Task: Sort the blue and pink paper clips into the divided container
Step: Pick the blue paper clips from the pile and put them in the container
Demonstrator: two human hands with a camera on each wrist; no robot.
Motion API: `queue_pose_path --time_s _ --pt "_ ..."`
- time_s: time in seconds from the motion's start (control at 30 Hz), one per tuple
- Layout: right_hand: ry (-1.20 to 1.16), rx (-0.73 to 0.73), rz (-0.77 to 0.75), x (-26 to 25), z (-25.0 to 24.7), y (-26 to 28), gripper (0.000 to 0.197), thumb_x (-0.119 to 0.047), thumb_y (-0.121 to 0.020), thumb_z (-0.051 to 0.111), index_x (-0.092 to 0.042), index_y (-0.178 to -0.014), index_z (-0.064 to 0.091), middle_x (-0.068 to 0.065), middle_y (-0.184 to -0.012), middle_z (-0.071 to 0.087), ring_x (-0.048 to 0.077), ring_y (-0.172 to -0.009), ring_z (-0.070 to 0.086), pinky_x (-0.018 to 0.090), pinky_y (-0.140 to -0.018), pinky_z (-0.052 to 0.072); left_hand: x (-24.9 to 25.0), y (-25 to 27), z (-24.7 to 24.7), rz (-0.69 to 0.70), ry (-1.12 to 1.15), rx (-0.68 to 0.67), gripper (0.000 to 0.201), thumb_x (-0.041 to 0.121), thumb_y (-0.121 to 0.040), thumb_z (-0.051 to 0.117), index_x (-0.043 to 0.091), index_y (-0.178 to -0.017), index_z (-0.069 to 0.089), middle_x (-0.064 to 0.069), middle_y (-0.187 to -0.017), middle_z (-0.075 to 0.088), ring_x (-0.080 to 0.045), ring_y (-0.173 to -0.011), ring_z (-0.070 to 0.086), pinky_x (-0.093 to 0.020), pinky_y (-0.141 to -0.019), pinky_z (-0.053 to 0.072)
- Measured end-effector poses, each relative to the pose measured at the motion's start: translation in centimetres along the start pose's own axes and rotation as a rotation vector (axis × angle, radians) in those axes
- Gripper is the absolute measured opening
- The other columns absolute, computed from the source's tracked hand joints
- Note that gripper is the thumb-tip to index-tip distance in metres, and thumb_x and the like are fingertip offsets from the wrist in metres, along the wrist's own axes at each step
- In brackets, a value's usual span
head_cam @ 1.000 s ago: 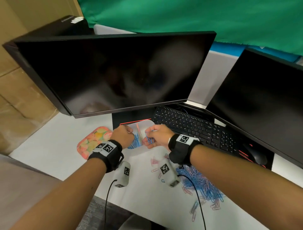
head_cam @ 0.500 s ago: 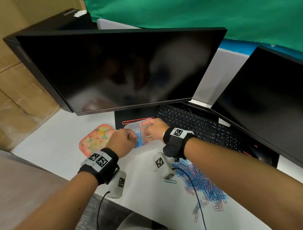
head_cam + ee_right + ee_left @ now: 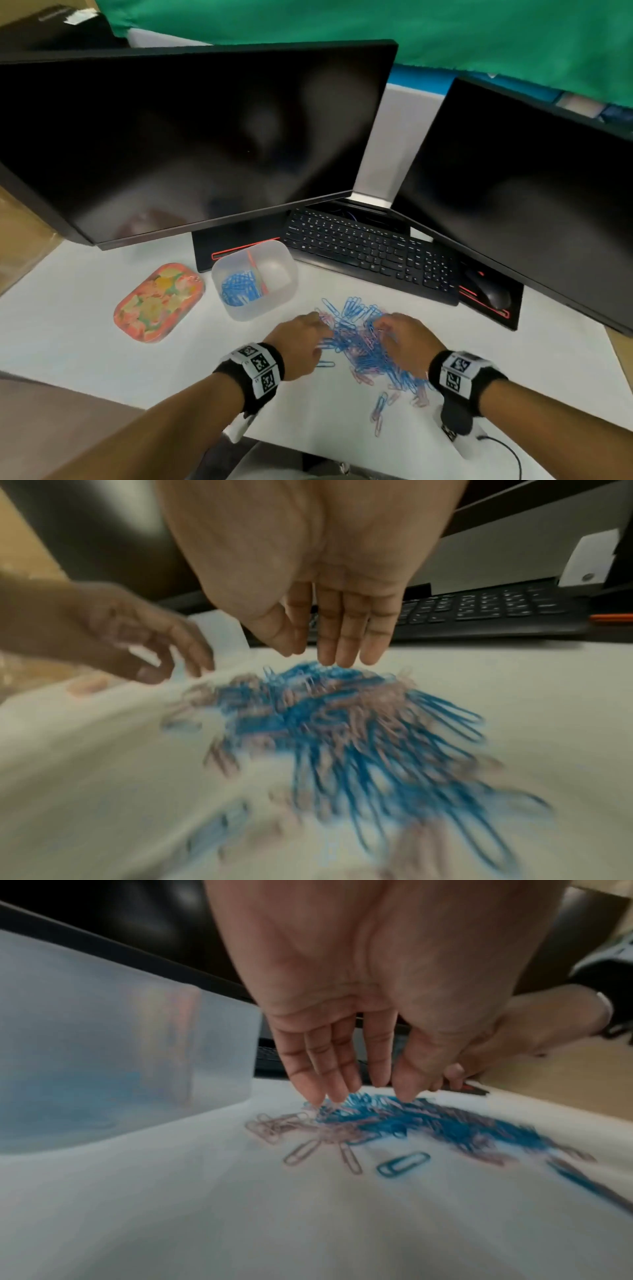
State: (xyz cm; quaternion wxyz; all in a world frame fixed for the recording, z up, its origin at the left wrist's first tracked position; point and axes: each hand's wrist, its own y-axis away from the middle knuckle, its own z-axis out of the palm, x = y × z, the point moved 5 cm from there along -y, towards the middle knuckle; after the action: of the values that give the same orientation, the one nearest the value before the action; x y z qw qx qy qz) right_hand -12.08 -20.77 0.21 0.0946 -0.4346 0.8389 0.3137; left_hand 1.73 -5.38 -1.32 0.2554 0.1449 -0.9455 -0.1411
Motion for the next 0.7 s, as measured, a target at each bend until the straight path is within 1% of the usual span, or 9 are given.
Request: queue_pose_path --time_s 0.17,0.23,0.33,0.37,0.43,0.53,0.6,0.67,0.7 --pt "0.246 0.002 -0.146 2.1 3.3 2.9 0.049 -0.033 -0.098 0.037 -0.023 -0.146 0.030 -0.002 -0.154 0.027 0.018 -0.142 0.023 0.028 -0.117 0.016 2.7 -1.0 2.1 0.154 -0.268 -0.071 0.061 0.026 -0.092 0.049 0.023 -0.148 0.026 -0.008 -0.152 0.024 -0.029 -0.137 0.028 -0.043 -0.109 0.032" --pt "0.360 -0.030 -0.161 2.8 5.2 3.7 0.059 -0.046 -0.097 0.033 -0.029 -0.150 0.013 0.000 -0.160 0.004 0.020 -0.148 0.001 0.032 -0.117 0.000 3.1 -1.0 3.2 0.181 -0.351 -0.133 0.065 0.029 -0.093 0.048 0.026 -0.151 0.017 -0.009 -0.159 0.010 -0.033 -0.144 0.014 -0.048 -0.115 0.022" --pt "0.467 -0.077 -0.155 3.8 7.0 4.2 0.072 -0.066 -0.090 0.029 -0.044 -0.147 -0.009 0.004 -0.153 -0.028 0.029 -0.140 -0.029 0.043 -0.112 -0.018 2.1 -0.6 4.8 0.159 -0.429 -0.244 0.069 0.047 -0.095 0.041 0.045 -0.149 -0.003 -0.005 -0.160 -0.019 -0.041 -0.145 -0.013 -0.058 -0.117 0.004" --pt "0.504 -0.045 -0.163 4.2 7.2 4.1 0.074 -0.072 -0.087 0.027 -0.047 -0.146 -0.009 0.008 -0.153 -0.028 0.032 -0.140 -0.030 0.047 -0.112 -0.020 1.7 -0.5 5.1 0.143 -0.443 -0.278 0.069 0.052 -0.095 0.038 0.049 -0.146 -0.008 -0.004 -0.157 -0.026 -0.042 -0.143 -0.021 -0.060 -0.116 -0.001" --pt "0.549 0.013 -0.107 4.5 6.4 4.4 0.076 -0.082 -0.081 0.023 -0.049 -0.146 0.002 0.016 -0.158 -0.006 0.035 -0.142 -0.013 0.053 -0.110 -0.008 1.0 -0.1 5.3 0.122 -0.452 -0.328 0.068 0.058 -0.094 0.035 0.054 -0.143 -0.012 -0.003 -0.153 -0.034 -0.042 -0.138 -0.030 -0.064 -0.113 -0.006" --pt "0.605 -0.007 -0.092 5.4 5.9 4.5 0.078 -0.085 -0.079 0.021 -0.051 -0.145 -0.003 0.015 -0.158 -0.011 0.032 -0.141 -0.019 0.053 -0.105 -0.012 0.9 0.3 4.9 0.117 -0.450 -0.338 0.068 0.060 -0.093 0.035 0.054 -0.144 -0.008 -0.004 -0.153 -0.034 -0.041 -0.138 -0.032 -0.064 -0.112 -0.009" --pt "0.537 0.033 -0.056 5.8 5.2 4.9 0.076 -0.080 -0.084 0.020 -0.046 -0.147 -0.002 0.015 -0.159 -0.005 0.038 -0.144 -0.012 0.052 -0.111 -0.008 1.8 0.2 4.4 0.138 -0.430 -0.276 0.068 0.054 -0.095 0.036 0.046 -0.148 -0.005 -0.003 -0.157 -0.027 -0.036 -0.141 -0.028 -0.060 -0.115 -0.010" --pt "0.498 0.028 -0.039 6.5 5.2 5.2 0.073 -0.071 -0.090 0.020 -0.040 -0.147 -0.014 0.009 -0.156 -0.019 0.035 -0.144 -0.019 0.047 -0.116 -0.014 3.2 -0.2 4.0 0.173 -0.413 -0.185 0.069 0.045 -0.097 0.037 0.033 -0.152 -0.001 -0.001 -0.160 -0.015 -0.032 -0.146 -0.017 -0.054 -0.117 -0.004" --pt "0.467 0.062 -0.067 6.5 5.1 5.5 0.073 -0.067 -0.092 0.021 -0.033 -0.149 -0.008 0.008 -0.158 -0.013 0.032 -0.146 -0.011 0.044 -0.118 -0.010 3.9 -0.4 4.1 0.192 -0.404 -0.154 0.068 0.041 -0.097 0.037 0.027 -0.153 0.000 -0.001 -0.161 -0.010 -0.030 -0.148 -0.011 -0.052 -0.118 0.000"
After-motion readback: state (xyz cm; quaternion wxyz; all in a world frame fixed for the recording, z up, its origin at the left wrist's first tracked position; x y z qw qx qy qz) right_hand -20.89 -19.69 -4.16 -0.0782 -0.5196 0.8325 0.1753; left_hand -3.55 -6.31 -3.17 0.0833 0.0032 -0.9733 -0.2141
